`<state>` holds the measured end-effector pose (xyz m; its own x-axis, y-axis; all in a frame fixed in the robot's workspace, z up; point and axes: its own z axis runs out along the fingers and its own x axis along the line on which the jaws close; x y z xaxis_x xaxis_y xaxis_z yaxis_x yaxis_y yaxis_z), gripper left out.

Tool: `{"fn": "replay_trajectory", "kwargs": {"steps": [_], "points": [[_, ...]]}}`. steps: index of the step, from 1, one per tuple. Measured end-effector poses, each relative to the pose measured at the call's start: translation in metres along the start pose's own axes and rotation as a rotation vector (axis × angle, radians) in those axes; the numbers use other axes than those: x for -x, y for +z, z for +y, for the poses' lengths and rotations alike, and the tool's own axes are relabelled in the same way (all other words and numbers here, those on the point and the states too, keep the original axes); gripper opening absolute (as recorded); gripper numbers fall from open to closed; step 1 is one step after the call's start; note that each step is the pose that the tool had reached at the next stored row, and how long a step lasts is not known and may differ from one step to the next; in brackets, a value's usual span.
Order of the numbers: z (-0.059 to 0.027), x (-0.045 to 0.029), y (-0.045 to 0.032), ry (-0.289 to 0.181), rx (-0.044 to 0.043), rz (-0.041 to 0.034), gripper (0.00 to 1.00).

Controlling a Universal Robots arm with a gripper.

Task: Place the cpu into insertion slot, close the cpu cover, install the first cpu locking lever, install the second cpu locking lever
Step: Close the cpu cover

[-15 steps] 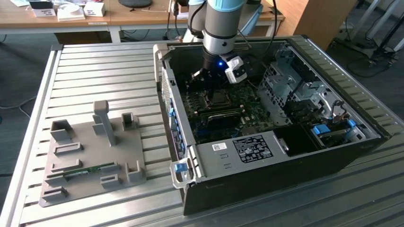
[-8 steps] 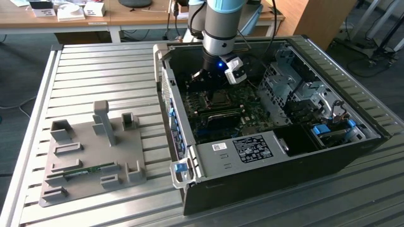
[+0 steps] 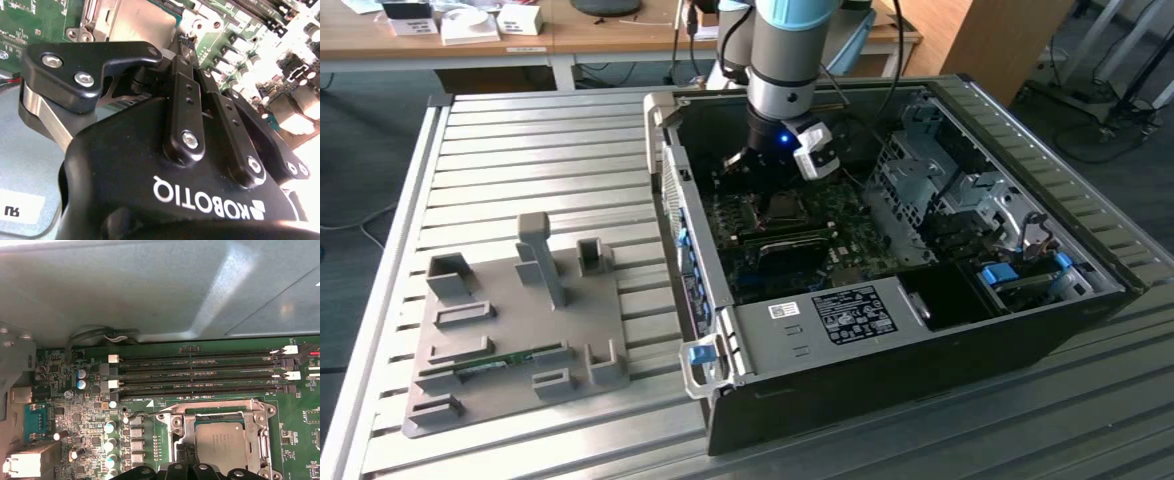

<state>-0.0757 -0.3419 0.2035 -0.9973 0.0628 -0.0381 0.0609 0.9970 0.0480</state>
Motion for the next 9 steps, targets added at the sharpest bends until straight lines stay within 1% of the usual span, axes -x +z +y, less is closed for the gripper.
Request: {"fn": "replay_trajectory", "kwargs": {"steps": [4, 9], "points": [[-0.0003, -0.0003, 0.0042, 0.0, -0.0005, 0.0003, 0.11], [-0.0003, -0.0003, 0.0051, 0.0, -0.0002, 0.0001, 0.11]]}}
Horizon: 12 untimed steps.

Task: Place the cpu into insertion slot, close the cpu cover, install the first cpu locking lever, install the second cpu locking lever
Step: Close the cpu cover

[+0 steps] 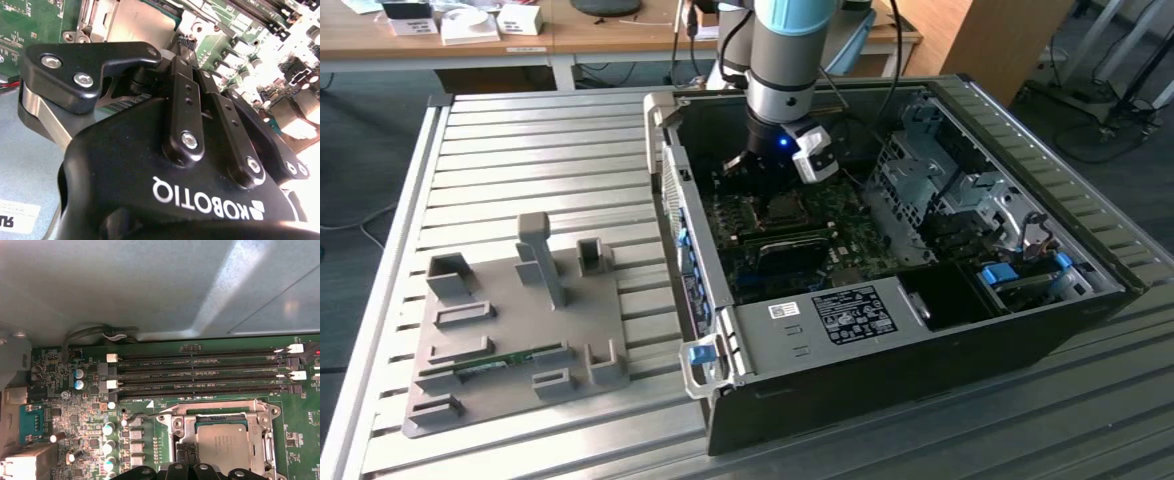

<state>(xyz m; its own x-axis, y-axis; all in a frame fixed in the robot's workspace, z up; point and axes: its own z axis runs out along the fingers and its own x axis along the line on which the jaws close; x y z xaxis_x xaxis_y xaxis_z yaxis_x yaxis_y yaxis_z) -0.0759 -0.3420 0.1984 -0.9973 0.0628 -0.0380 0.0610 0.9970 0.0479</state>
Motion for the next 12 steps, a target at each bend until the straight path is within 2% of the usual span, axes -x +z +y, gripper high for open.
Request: {"fn": "replay_trajectory", "kwargs": {"steps": [12], "points": [[0.0, 0.0, 0.001, 0.0, 0.0004, -0.0003, 0.11]]}}
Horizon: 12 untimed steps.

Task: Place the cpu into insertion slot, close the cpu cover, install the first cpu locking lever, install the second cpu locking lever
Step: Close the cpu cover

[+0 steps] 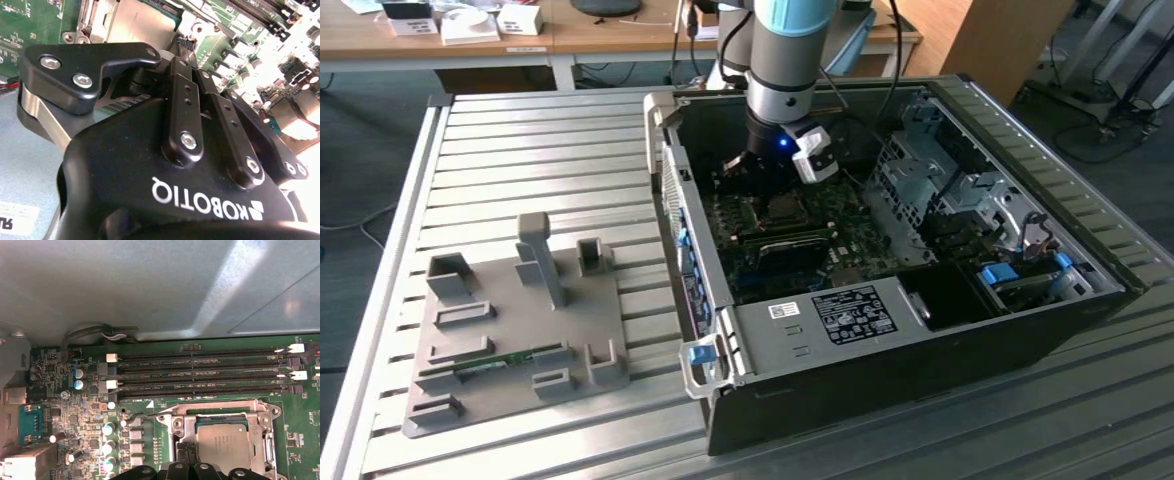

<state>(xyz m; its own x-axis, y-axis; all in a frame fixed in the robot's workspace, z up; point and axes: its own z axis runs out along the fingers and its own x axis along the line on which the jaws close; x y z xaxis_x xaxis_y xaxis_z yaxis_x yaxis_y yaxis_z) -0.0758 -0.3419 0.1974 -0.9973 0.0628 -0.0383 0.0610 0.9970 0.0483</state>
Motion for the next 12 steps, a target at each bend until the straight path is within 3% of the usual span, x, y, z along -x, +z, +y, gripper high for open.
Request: {"fn": "replay_trajectory", "kwargs": {"steps": [12], "points": [[0.0006, 0.0004, -0.0117, 0.0, -0.0002, 0.0001, 0.11]]}}
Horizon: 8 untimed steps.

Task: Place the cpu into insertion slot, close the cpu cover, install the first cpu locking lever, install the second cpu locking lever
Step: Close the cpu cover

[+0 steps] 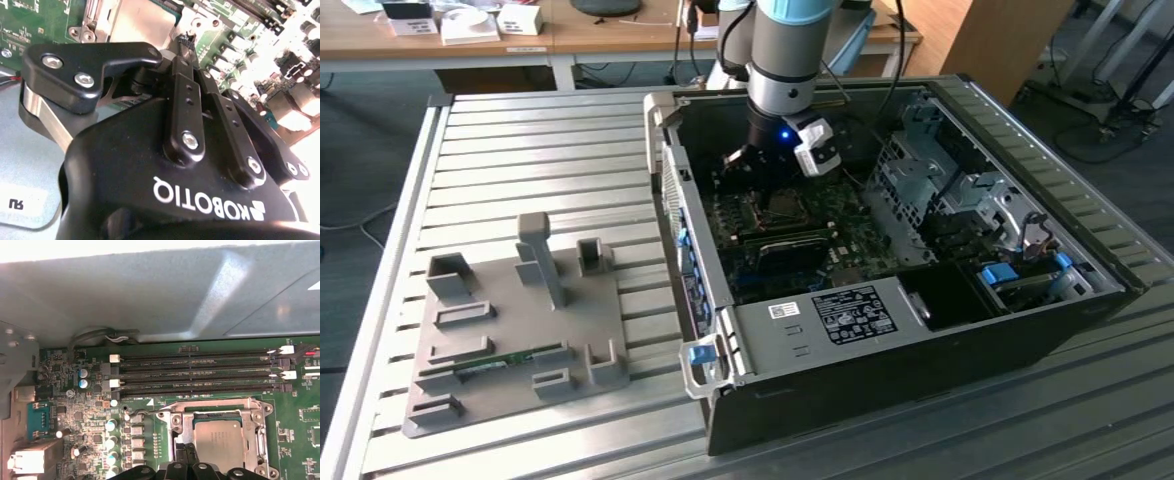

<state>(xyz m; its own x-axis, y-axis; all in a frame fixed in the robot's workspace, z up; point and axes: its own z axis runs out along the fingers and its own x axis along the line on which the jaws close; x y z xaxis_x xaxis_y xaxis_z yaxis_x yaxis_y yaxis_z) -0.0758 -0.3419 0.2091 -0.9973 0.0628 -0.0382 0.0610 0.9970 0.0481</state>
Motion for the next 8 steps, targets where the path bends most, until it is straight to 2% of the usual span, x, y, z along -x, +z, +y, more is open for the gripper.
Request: {"fn": "replay_trajectory", "kwargs": {"steps": [4, 8], "points": [[0.0, 0.0002, -0.0001, 0.0, -0.0005, 0.0001, 0.11], [0.0004, 0.007, 0.0002, 0.0, -0.0005, 0.0002, 0.11]]}}
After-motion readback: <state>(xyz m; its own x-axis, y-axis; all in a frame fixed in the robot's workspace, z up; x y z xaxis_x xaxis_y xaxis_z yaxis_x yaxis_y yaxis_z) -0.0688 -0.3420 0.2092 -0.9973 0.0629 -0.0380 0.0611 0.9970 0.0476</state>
